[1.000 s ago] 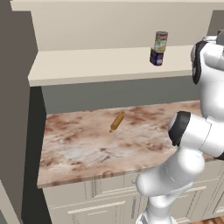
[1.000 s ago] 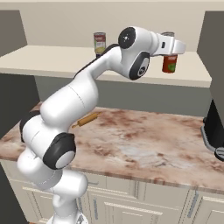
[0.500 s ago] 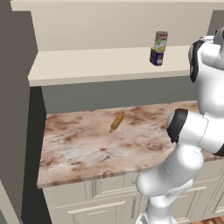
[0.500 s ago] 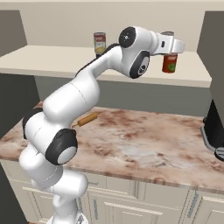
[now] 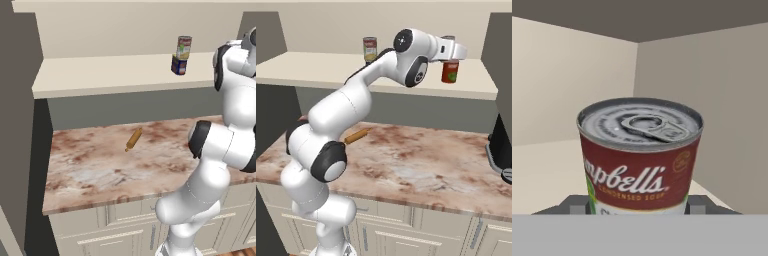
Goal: Stack two cans on top of the other two cans in the cabinet.
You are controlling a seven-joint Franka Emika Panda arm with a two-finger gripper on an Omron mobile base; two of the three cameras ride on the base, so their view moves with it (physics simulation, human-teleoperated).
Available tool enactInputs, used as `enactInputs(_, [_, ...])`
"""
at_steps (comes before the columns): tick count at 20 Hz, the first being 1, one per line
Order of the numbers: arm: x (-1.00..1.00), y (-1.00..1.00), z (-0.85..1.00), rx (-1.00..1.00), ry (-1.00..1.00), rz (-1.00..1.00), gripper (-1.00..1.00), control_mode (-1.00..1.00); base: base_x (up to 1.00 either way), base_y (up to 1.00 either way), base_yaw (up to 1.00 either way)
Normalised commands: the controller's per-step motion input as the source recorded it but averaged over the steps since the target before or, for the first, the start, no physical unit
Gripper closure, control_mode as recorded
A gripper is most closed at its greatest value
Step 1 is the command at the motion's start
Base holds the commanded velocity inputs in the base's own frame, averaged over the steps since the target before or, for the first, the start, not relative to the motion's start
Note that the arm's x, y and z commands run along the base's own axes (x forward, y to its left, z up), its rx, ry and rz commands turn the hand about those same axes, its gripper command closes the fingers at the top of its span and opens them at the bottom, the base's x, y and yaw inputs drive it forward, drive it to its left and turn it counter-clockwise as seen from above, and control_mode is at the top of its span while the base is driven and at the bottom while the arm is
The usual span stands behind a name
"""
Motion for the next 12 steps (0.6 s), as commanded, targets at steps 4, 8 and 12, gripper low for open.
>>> enactInputs(4, [0.08,-0.07,0.00,0.03,0.00,0.00,1.00,-1.00,0.00,0.00,0.00])
enactInputs(8, [0.02,-0.07,0.00,0.04,0.00,0.00,1.00,-1.00,0.00,0.00,0.00])
enactInputs(12, [0.00,-0.09,0.00,0.05,0.00,0.00,1.00,-1.00,0.00,0.00,0.00])
